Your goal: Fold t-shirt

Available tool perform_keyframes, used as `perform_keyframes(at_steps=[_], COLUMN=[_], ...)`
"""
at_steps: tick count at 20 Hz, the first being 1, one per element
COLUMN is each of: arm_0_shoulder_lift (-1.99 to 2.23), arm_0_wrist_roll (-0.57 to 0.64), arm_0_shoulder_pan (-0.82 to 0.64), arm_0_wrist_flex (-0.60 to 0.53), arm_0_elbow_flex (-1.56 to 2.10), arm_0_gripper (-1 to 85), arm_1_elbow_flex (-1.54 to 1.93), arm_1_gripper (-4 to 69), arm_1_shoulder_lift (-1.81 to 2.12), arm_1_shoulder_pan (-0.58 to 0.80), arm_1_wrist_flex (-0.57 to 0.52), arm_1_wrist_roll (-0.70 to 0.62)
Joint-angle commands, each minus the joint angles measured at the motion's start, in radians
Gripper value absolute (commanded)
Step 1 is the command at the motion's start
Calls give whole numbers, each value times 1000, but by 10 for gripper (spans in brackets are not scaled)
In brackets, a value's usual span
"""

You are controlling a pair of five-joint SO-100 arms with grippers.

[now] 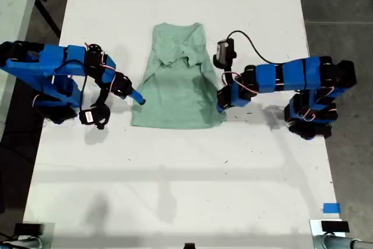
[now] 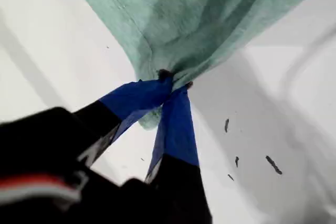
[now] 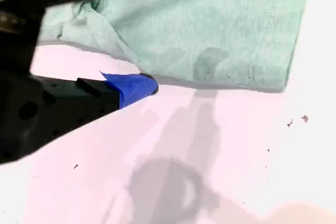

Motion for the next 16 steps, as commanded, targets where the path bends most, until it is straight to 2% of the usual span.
perform_keyframes(at_steps=[1, 5, 7, 8, 9, 12, 16], arm_0_shoulder_lift=[48, 75, 81, 89, 98, 126, 129], arm_0_wrist_roll=[-6, -5, -6, -9, -11, -17, -41], arm_0_shoulder_pan=[-5, -12, -15, -15, -17, -21, -21], arm_0_wrist_flex=[-12, -11, -3, 0, 3, 3, -17], arm_0_elbow_flex=[5, 26, 34, 41, 49, 92, 135], arm_0_gripper=[323, 322, 322, 322, 322, 323, 324], arm_1_elbow_flex=[-195, -472, -609, -683, -749, -982, -945], arm_1_gripper=[-10, -10, -10, 58, 274, 237, 223], arm_1_shoulder_lift=[-20, -371, -555, -634, -664, -623, -456], arm_1_shoulder_pan=[-2, -18, -31, -31, -37, -35, 18], arm_1_wrist_flex=[-34, -155, -181, -146, -118, 55, 152], arm_1_wrist_roll=[-14, 14, 57, 83, 57, -28, -80])
